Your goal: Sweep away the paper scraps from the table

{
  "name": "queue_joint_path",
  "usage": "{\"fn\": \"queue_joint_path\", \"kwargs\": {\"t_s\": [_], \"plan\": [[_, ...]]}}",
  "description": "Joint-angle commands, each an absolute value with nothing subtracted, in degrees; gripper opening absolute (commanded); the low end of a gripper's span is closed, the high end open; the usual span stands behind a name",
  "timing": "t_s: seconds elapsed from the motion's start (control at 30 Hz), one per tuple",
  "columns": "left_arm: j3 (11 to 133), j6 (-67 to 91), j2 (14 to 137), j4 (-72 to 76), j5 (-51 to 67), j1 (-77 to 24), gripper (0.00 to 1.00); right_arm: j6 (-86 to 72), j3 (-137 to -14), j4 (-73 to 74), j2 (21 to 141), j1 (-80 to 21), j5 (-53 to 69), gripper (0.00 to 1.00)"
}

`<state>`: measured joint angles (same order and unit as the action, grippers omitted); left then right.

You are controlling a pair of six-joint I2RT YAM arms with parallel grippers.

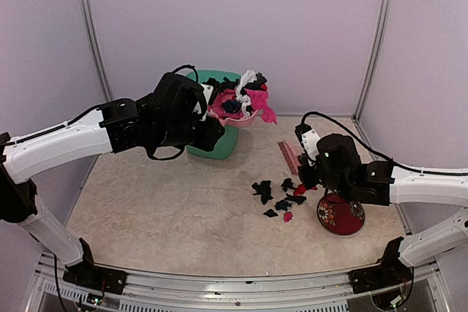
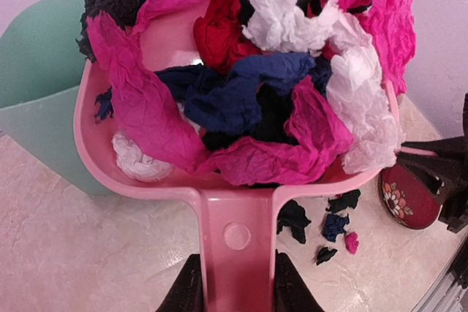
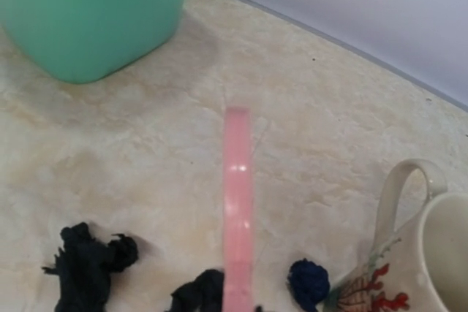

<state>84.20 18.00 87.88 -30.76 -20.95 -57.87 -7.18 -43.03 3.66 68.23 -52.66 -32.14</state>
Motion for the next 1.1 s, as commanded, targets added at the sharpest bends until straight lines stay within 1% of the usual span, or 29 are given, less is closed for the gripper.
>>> {"fn": "queue_joint_path", "kwargs": {"t_s": [0.0, 0.1, 0.2, 0.37, 0.5, 0.63, 0.8, 1.07], "plan": [[90.97, 15.32, 88.96, -33.22, -17.22, -54.25, 0.00, -8.23, -42.28, 0.50, 68.78, -52.11, -31.33, 0.00], [95.81, 14.63, 91.45, -35.44, -15.06, -51.72, 0.00, -8.67, -42.19, 0.23, 69.25, -52.07, -30.87, 0.00], [101.01, 14.28, 94.04, -37.11, -9.94, -48.41, 0.00, -9.05, -41.86, 0.03, 69.30, -52.12, -30.55, 0.00], [106.13, 15.25, 97.95, -37.29, 0.95, -41.88, 0.00, -9.55, -41.57, 0.00, 69.17, -52.07, -30.33, 0.00], [107.93, 17.33, 100.12, -36.07, 10.72, -37.23, 0.00, -9.75, -41.40, -0.03, 68.84, -52.07, -30.15, 0.00], [108.11, 20.08, 101.73, -33.67, 20.24, -33.60, 0.00, -9.80, -41.30, -0.09, 68.65, -52.10, -30.03, 0.00], [105.59, 25.48, 102.49, -29.08, 29.10, -28.71, 0.00, -9.88, -41.23, 0.04, 68.23, -52.11, -30.07, 0.00], [97.82, 38.97, 103.05, -13.26, 46.41, -21.82, 0.00, -10.54, -41.20, 0.30, 68.12, -52.05, -29.97, 0.00]]}}
